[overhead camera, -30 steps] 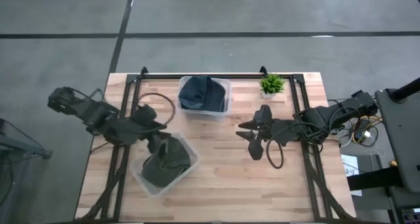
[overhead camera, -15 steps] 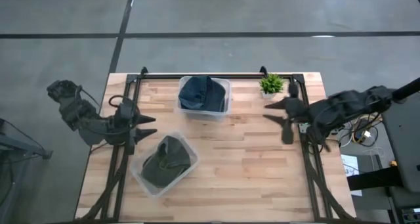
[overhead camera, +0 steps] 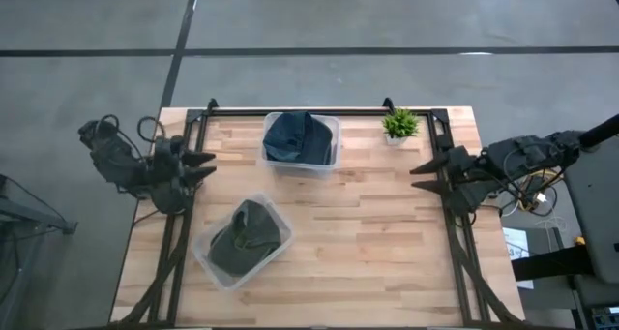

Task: Pick & Place hat
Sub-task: Return to Home Position

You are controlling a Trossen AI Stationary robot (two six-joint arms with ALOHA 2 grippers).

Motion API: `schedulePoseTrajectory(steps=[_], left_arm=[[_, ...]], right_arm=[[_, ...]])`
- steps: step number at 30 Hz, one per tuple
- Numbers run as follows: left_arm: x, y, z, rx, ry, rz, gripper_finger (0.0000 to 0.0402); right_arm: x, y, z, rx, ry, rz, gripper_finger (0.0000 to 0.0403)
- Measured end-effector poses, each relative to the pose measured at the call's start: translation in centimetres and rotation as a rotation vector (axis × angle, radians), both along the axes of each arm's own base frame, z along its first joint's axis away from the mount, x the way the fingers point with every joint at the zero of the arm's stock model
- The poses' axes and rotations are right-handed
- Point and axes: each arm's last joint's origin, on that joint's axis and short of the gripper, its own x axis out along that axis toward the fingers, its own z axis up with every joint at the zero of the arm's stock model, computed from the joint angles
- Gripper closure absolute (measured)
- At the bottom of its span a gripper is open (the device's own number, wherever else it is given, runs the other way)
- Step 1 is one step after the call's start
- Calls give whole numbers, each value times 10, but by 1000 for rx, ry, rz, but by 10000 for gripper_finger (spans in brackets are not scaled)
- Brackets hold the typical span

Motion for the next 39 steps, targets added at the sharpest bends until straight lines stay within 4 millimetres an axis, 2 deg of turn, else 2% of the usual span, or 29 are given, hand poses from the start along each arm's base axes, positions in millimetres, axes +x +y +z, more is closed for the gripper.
schedulePoseTrajectory(steps=[2, 7, 13, 18, 21, 24, 28, 30, 36, 39], left_arm=[[0, 0, -10, -27, -74, -4, 202], [11, -13, -52, -78, -204, -137, 202], [15, -15, -96, -119, -249, -149, 202], [7, -5, -101, -113, -288, -120, 202], [-2, 4, -95, -78, -291, -104, 202], [-11, 12, -87, -37, -259, -94, 202], [-18, 18, -86, -20, -200, -77, 202], [-17, 17, -89, -23, -187, -76, 202], [-8, 11, -119, -43, -120, -56, 202], [-5, 9, -130, -46, -101, -48, 202]], right_arm=[[-2, 0, -15, 29, -52, 22, 268], [-5, 2, -54, 115, -146, 121, 268], [-15, -2, -88, 155, -211, 123, 268], [-36, -11, -102, 180, -296, 129, 268], [-53, -18, -105, 188, -347, 132, 268], [-55, -19, -107, 178, -304, 121, 268], [-49, -17, -107, 185, -288, 114, 268], [-43, -14, -116, 189, -274, 116, 268], [-23, -6, -148, 201, -319, 115, 268], [-19, -4, -165, 213, -315, 113, 268]])
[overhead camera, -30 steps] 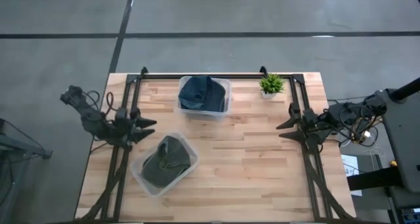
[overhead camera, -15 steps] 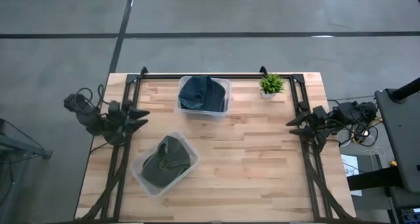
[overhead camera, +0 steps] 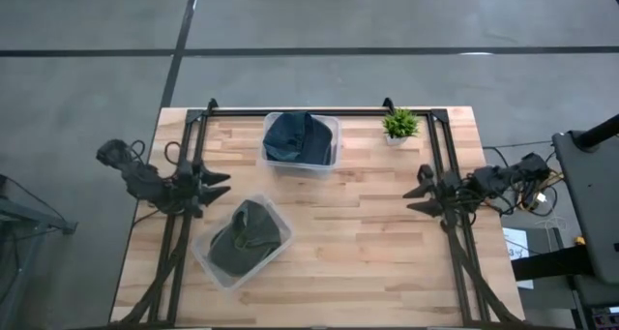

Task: Pick & Place hat
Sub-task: Return to Home Position

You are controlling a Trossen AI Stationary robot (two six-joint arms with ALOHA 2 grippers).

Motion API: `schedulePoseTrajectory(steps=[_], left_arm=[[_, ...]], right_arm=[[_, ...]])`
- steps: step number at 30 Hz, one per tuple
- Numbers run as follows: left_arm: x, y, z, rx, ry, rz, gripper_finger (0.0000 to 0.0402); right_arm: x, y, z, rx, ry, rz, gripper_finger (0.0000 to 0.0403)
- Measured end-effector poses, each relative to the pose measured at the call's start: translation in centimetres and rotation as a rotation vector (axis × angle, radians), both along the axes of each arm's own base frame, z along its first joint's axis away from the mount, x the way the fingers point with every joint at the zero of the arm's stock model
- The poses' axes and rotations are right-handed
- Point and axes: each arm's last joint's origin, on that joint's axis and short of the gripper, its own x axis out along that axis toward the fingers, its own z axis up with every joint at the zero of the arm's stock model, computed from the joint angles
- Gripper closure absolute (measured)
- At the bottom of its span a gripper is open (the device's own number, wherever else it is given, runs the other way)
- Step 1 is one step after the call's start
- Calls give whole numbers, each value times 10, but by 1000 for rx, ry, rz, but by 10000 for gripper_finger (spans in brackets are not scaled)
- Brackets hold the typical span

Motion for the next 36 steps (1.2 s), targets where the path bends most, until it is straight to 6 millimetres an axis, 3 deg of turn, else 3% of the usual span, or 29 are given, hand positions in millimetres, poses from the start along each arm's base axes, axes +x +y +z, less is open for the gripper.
schedulePoseTrajectory(steps=[10, 20, 26, 36], left_arm=[[4, -3, -28, 24, 50, 5, 202], [6, -5, -38, 54, 67, -52, 202], [3, -7, -36, 90, 47, -190, 202], [3, -8, -36, 160, 57, -225, 202]], right_arm=[[9, 4, -39, 50, 109, 18, 268], [9, 5, -39, -77, 81, 36, 268], [9, 5, -39, -60, 82, 35, 268], [9, 5, -39, -41, 78, 34, 268]])
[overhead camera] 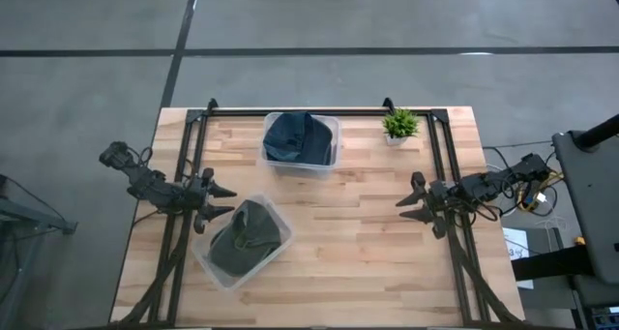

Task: Pick & Place hat
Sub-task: Return to Home Position

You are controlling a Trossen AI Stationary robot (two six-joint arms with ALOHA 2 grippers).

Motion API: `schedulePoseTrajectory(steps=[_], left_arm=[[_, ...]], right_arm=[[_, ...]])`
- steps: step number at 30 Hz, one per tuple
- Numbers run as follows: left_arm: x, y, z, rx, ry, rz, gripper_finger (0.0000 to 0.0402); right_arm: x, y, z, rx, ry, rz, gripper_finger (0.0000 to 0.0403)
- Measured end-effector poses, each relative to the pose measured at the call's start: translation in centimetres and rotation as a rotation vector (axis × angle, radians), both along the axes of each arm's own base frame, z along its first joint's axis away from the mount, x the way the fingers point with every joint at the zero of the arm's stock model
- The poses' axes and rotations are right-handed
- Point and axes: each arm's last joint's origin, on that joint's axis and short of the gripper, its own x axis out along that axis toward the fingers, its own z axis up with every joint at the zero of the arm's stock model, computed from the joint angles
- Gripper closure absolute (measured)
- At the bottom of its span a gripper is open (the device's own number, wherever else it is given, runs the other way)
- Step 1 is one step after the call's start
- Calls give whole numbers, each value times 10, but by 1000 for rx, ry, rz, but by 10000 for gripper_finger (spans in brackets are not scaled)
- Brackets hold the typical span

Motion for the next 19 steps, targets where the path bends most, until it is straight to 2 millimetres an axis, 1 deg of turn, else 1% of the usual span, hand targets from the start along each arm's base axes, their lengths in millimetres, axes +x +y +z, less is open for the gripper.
schedulePoseTrajectory(steps=[19], left_arm=[[0, 0, -1, -3, 13, 4, 202]], right_arm=[[0, 0, 0, 1, 1, 0, 268]])
